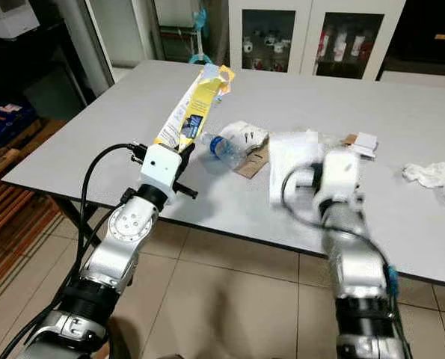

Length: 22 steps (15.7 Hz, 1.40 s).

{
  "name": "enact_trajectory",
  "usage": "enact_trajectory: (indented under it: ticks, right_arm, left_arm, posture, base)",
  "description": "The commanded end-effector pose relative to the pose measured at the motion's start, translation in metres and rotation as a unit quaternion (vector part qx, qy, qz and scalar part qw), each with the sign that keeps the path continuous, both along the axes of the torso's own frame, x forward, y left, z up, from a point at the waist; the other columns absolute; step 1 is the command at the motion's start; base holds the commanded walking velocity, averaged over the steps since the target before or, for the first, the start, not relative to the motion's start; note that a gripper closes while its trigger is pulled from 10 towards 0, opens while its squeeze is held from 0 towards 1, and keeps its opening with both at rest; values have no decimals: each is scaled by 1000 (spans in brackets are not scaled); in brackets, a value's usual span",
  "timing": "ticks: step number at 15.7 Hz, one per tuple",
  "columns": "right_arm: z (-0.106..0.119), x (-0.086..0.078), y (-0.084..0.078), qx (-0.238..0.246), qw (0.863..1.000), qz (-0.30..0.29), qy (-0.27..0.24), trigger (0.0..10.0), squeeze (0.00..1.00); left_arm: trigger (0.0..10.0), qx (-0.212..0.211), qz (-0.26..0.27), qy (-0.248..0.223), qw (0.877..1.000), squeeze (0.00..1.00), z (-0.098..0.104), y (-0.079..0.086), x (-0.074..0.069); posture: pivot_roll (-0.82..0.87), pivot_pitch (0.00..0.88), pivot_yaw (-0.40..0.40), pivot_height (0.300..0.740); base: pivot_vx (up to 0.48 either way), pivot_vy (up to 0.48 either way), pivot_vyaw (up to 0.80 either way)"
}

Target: Picking trash to rubbish bin

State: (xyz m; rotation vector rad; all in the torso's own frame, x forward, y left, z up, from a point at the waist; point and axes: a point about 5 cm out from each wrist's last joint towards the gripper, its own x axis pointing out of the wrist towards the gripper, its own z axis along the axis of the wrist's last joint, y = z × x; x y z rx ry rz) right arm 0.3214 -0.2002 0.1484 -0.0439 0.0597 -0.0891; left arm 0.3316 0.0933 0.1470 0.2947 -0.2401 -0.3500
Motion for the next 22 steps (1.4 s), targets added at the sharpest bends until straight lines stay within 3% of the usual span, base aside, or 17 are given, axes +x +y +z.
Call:
enact_trajectory:
  ticks: [1,4,7,8,10,14,18,22]
  right_arm:
    - [23,2,0,16,998,4,-59,10000,0]
    - [43,2,-2,25,993,2,-118,10000,0]
    - [62,4,-7,62,975,-57,-204,10000,0]
    - [62,5,-6,62,973,-62,-211,10000,0]
    - [64,8,9,62,966,-52,-244,10000,0]
    - [55,8,24,75,961,-44,-264,10000,0]
    - [59,7,20,61,953,-57,-292,10000,0]
    - [41,11,17,18,966,-54,-252,10000,0]
  left_arm:
    - [10000,2,-6,-3,1000,0,3,0,2]
    - [10000,-1,-6,-3,1000,0,3,-1,2]
    - [10000,-28,8,-14,999,0,7,2,4]
    - [10000,-31,12,-17,999,0,8,3,4]
    - [10000,-49,29,-31,998,0,14,8,6]
    - [10000,-65,68,-40,995,0,15,19,11]
    - [10000,-81,74,-56,992,0,19,19,10]
    - [10000,-103,107,-62,987,0,19,27,11]
  posture:
    - [-49,0,73,740]
    - [-47,0,70,740]
    - [-38,0,73,740]
    - [-38,0,73,740]
    - [-18,0,87,740]
    - [-16,0,100,740]
    - [-6,0,100,740]
    - [-11,0,92,740]
  base:
    - [0,0,0]
    - [0,0,0]
    - [0,0,0]
    - [0,0,0]
    - [0,0,0]
    - [0,0,0]
    - [0,0,0]
    - [0,0,0]
